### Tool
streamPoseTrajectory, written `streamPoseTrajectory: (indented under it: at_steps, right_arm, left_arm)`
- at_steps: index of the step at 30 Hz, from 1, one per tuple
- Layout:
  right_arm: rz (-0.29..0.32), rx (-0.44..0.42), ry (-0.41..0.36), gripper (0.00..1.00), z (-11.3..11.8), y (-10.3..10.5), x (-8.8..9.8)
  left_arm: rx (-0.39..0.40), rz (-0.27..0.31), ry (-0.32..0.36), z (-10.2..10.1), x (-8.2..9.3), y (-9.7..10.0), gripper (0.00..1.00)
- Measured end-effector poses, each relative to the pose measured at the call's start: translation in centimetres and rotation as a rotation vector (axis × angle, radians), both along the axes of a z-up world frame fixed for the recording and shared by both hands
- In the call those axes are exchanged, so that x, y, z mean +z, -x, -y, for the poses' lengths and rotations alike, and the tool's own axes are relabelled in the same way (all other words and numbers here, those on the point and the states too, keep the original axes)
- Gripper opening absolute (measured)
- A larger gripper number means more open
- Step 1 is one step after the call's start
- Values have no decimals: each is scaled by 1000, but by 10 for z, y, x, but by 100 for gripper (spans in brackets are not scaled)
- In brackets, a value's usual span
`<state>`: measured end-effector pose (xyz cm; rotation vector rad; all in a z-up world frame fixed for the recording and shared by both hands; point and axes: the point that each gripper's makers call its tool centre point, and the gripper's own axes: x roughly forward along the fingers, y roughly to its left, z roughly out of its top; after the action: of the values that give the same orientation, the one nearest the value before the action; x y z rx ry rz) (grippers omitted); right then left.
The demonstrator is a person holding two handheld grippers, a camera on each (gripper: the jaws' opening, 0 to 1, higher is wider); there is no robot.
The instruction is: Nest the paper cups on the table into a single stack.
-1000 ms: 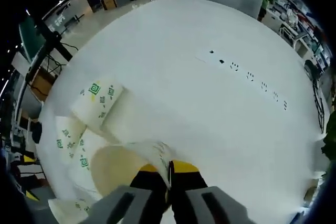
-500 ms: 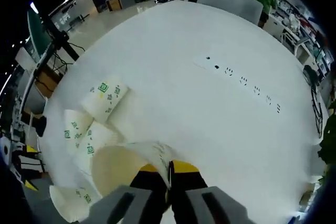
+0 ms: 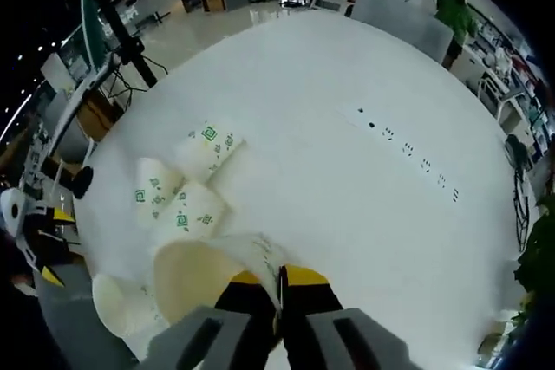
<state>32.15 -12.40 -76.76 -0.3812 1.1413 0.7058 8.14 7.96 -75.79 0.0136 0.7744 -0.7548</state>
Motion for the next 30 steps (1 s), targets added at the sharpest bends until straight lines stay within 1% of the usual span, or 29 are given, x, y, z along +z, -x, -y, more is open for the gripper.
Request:
streamPoseTrajectory:
  at_steps: [2,4,7,10,12,14,16,19,20,22,24,26,30]
  right_arm:
    - [5,6,-9,0,-2,4,5]
    - [11,24,-15,0,-3,2,8]
    - [19,45,-14,0,-2,11,15]
    - [20,68,-28,0,-6,21,23]
    - [18,96,-31,0,-9,25,27]
    - [22,112,-37,0,-12,36,35]
    - [19,130,-52,0,-16,39,39]
    - [-12,138,-102,0,-26,60,50]
    - [-14,139,-107,0,-27,63,51]
    - [-18,153,-105,0,-29,69,53]
    - [-19,183,-92,0,-30,70,51]
    - [-26,199,-92,0,-35,83,53]
    - [-37,229,-90,0,-38,89,52]
  left_arm:
    - [-4,3,1,1,1,-1,67]
    - [-7,6,1,2,1,-2,67]
    - [-13,7,0,1,-3,-4,67]
    - [-18,7,1,2,-5,-4,67]
    - [-24,6,-2,3,-6,-4,67]
    - [-27,6,-3,3,-7,-4,67]
    - [-30,8,-4,3,-8,-5,67]
    - [-36,10,-7,4,-8,-5,67]
    - [-36,12,-7,5,-7,-5,67]
    - [-34,15,-5,6,-6,-6,67]
    - [-34,16,-6,5,-6,-7,67]
    - [-34,17,-6,6,-6,-8,67]
    - [-41,20,-7,9,-6,-7,67]
